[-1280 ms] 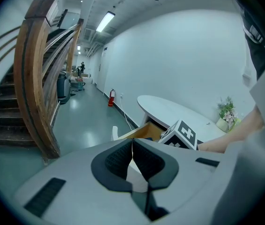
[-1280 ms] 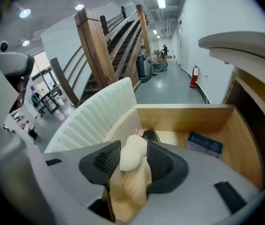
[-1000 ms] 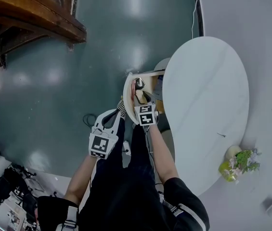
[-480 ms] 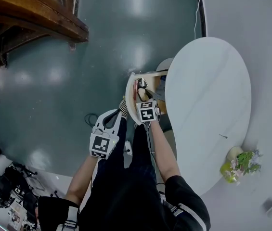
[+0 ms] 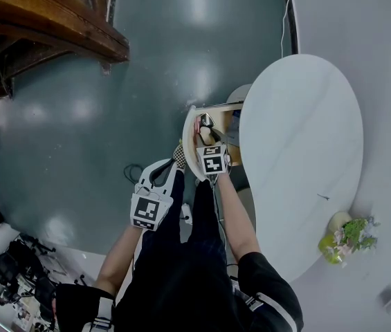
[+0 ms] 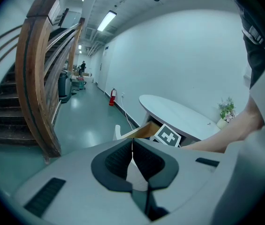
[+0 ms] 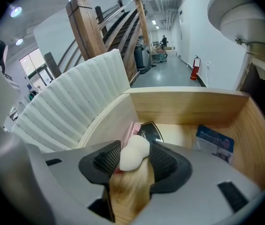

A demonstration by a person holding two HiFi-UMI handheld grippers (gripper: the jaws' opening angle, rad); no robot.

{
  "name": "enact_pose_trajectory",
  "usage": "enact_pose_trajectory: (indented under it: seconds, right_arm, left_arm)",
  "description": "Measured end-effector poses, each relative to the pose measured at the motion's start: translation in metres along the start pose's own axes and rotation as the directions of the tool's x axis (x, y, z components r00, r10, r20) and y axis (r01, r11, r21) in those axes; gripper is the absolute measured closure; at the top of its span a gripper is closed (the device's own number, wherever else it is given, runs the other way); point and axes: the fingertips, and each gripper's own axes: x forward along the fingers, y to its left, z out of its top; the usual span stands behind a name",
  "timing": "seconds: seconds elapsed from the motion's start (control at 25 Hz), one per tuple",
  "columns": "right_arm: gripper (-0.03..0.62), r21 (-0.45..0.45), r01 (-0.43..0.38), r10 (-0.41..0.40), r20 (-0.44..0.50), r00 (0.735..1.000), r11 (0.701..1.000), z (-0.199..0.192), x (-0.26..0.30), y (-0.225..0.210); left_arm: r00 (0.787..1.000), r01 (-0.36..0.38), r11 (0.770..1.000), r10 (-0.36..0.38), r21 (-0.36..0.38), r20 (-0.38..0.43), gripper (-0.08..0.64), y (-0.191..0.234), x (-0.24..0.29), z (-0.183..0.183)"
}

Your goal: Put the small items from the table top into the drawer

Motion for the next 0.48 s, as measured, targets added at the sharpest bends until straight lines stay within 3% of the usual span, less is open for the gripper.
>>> enact_pose_trajectory:
  seconds: [0.48]
  right_arm:
    - [0.385,-0.005,0.001,0.0,0.038,0.999,1.0,0.0039,-0.0067,0.0009]
  left_arm:
    - [1.0,0.015,1.0,-0.015,-0.002,0.004,0.538,-0.0075,-0.0022,-0.0007]
